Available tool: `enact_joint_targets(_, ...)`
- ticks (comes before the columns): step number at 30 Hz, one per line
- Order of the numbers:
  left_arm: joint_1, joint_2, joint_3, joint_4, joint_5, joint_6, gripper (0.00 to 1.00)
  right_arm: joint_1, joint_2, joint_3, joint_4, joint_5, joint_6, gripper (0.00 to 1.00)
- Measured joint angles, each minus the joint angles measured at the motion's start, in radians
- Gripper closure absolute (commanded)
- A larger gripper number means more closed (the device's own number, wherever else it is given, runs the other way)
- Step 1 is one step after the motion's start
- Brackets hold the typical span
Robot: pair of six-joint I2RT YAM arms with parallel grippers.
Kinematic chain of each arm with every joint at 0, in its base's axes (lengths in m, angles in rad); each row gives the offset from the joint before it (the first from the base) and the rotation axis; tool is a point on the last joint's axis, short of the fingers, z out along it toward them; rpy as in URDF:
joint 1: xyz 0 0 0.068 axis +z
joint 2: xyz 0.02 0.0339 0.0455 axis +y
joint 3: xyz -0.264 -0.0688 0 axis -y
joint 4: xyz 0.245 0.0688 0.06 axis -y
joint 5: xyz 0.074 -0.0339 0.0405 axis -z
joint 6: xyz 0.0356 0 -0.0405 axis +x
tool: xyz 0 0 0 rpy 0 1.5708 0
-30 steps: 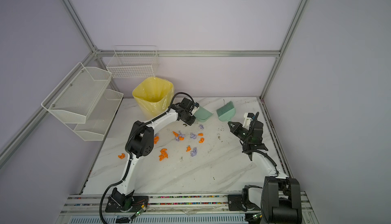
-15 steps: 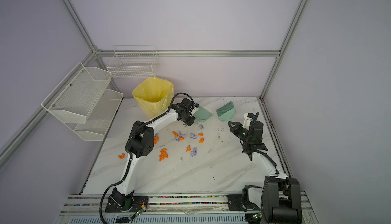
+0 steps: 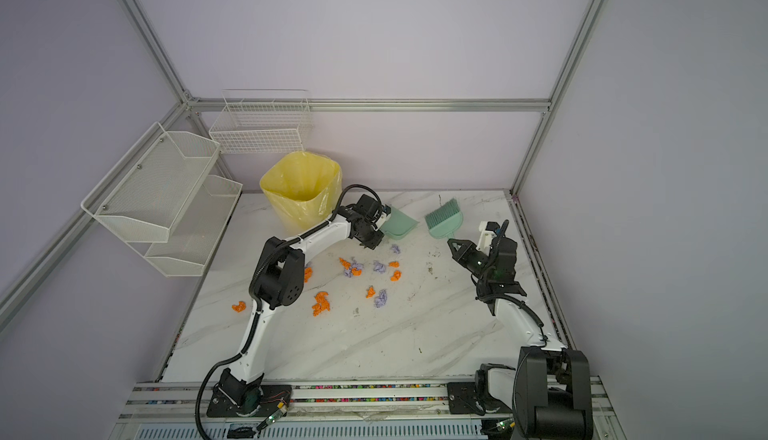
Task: Sweep away the paper scraps from the table
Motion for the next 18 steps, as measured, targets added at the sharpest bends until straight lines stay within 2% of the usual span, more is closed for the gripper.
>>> enact_joint_targets(12, 0.000, 0.003, 0.009, -0.005, 0.003, -0.005, 0.88, 0.000, 0.000, 0.002, -0.003, 0.000, 0.000, 1.00)
enact_joint_targets(18, 0.000, -0.010, 0.009, -0.023, 0.004, -0.026, 0.91, 0.000, 0.000, 0.083, -0.129, 0.024, -0.035, 1.00)
